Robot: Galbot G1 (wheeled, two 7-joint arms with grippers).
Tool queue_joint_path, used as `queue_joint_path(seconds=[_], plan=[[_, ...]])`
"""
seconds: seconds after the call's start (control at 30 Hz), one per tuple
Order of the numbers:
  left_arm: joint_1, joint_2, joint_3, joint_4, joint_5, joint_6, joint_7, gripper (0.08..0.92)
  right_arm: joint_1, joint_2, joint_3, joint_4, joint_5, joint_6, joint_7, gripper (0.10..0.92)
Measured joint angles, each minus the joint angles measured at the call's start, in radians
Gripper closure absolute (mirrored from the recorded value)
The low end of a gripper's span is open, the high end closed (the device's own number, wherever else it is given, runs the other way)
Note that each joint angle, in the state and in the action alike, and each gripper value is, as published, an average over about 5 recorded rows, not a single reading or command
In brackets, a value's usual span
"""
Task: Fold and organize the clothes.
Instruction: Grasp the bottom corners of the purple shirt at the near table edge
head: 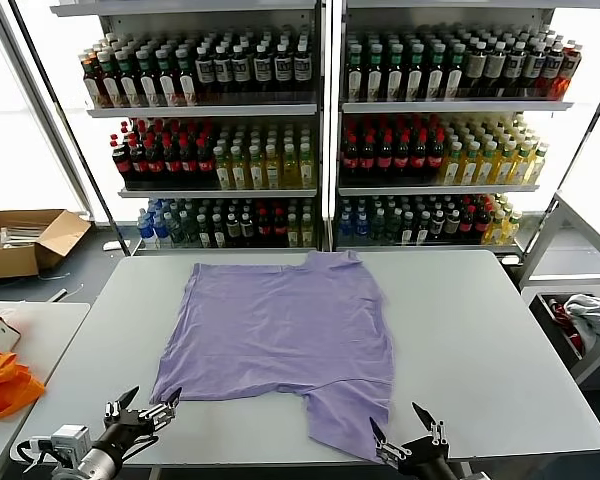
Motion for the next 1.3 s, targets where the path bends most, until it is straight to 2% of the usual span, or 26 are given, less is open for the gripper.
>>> queue_joint_path(seconds=[0.1,0.17,0.73,0.93,1.3], plan=[[-0.013,0.004,0.003,0.019,-0.023,0.008,-0.010,0.177,-0.008,0.004,-0.022,-0.007,-0.008,-0.002,0.010,0.224],[-0.025,0.005,0.005,0.033,-0.035,0.013,-0.016,0.177,-0.012,0.005,-0.037,-0.012,-0.015,-0.002,0.016,0.267],[-0.090,0.008,0.015,0.125,-0.108,0.010,-0.031,0.192,0.002,0.014,-0.118,-0.046,-0.056,0.013,0.037,0.761],[-0.080,-0.002,0.024,0.121,-0.108,0.005,-0.030,0.341,0.002,0.016,-0.118,-0.053,-0.054,0.021,0.038,0.907],[-0.059,-0.028,0.054,0.117,-0.065,-0.005,-0.018,0.662,0.000,0.015,-0.105,-0.050,-0.044,0.034,0.036,0.918]])
